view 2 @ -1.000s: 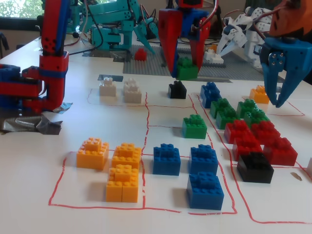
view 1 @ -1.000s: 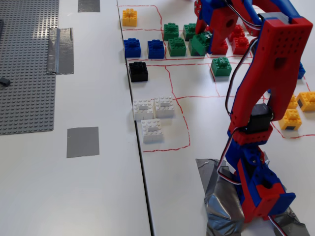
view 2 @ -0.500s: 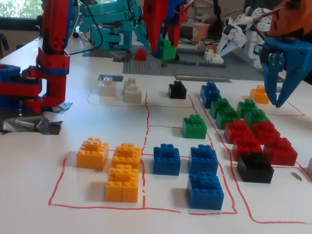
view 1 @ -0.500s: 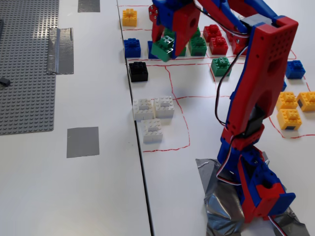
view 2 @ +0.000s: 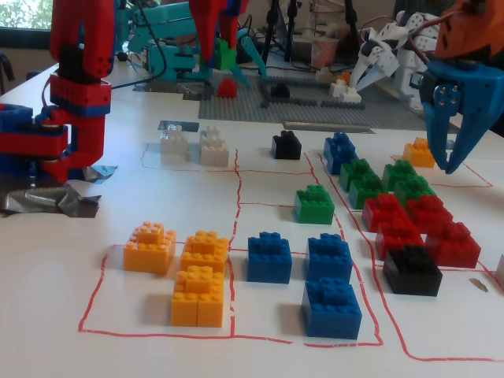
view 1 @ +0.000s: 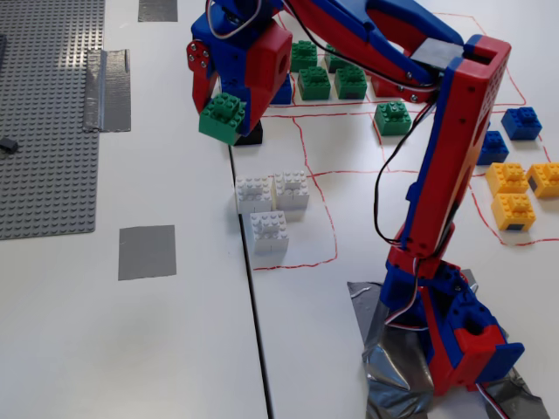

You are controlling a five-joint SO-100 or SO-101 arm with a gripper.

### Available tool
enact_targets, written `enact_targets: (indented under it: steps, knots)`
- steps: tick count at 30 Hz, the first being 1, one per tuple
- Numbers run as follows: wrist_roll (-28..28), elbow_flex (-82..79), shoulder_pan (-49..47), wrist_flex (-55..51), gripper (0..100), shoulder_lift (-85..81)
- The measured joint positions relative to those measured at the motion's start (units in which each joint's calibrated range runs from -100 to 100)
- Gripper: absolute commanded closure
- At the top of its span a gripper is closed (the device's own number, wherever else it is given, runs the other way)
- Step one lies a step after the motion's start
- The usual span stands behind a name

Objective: Grab the block and put it in the grey marker

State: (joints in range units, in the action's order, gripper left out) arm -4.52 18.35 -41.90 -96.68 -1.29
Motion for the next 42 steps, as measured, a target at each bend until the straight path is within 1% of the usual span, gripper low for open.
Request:
enact_targets:
  steps: [2, 9, 14, 18, 31, 35, 42]
  knots:
    - [0.29, -0.09, -1.98, 0.00, 100, 0.00]
    - [4.10, -4.90, -8.64, 1.94, 100, 0.00]
    - [5.52, -5.18, -12.29, 4.94, 100, 1.17]
    - [5.81, -5.18, -12.07, 8.01, 100, 4.84]
    - [7.33, -5.18, -12.00, 13.03, 100, 13.27]
    - [7.33, -4.63, -12.00, 13.19, 100, 16.77]
    - [8.01, 1.18, -12.00, 13.27, 100, 22.03]
